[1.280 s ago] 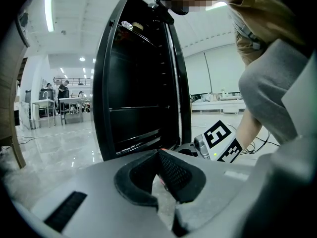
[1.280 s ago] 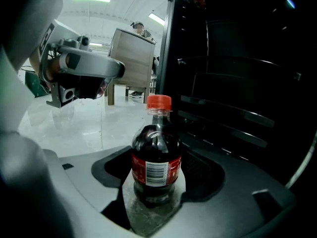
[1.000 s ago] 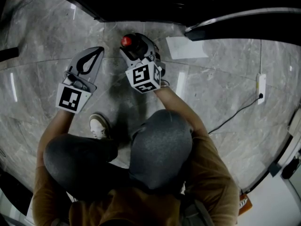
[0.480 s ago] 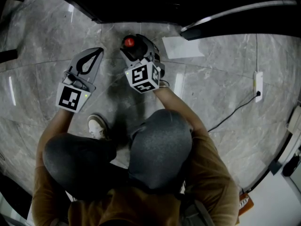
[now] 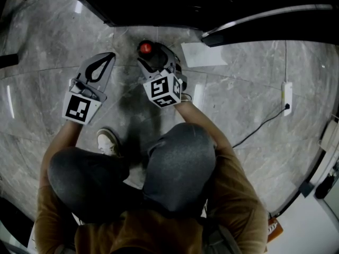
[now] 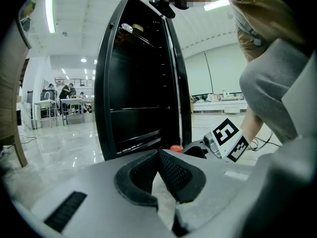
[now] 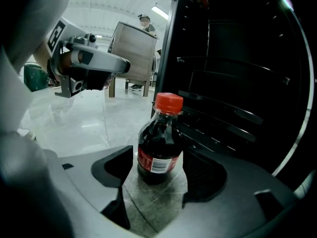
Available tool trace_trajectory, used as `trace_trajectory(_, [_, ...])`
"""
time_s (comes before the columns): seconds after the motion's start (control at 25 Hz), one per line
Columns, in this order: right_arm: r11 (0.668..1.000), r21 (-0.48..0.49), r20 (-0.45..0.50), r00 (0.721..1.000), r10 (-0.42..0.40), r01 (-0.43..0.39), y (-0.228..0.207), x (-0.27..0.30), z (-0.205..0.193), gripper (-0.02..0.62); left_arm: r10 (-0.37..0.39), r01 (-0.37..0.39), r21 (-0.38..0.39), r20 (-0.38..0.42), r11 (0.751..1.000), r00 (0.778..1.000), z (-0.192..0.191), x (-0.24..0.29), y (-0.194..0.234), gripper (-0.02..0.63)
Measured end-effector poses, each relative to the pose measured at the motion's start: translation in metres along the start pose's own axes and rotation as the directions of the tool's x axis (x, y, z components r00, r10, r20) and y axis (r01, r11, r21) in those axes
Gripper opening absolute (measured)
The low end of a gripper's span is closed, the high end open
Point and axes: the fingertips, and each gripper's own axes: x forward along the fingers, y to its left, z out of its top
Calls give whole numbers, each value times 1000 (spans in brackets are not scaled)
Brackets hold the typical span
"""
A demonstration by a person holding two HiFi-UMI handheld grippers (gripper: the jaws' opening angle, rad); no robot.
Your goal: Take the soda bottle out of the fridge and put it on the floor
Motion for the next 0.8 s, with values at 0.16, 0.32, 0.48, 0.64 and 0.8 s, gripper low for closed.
trace_trajectory(0.16, [1000,-17,-8,1000,-7,7,1,-5,0,296,12,-12,-13,3,1000,1000,1,1,4,2])
trace_trajectory(0.32, [1000,-25,-9,1000,-14,14,-3,-13,-1,296,6,-6,-17,4,1000,1000,1,7,1,2])
trace_trajectory(0.48, [999,-36,-9,1000,-28,27,-5,-23,-5,273,15,-15,-32,3,999,1000,1,11,1,2])
trace_trajectory(0.64, [998,-23,-11,998,-61,60,-17,-30,-14,240,9,-9,-33,-12,999,1000,-4,16,-1,2])
trace_trajectory(0.8, [997,-11,-1,997,-79,79,-23,-34,-14,192,14,-14,-31,-18,999,1000,-4,18,-1,2])
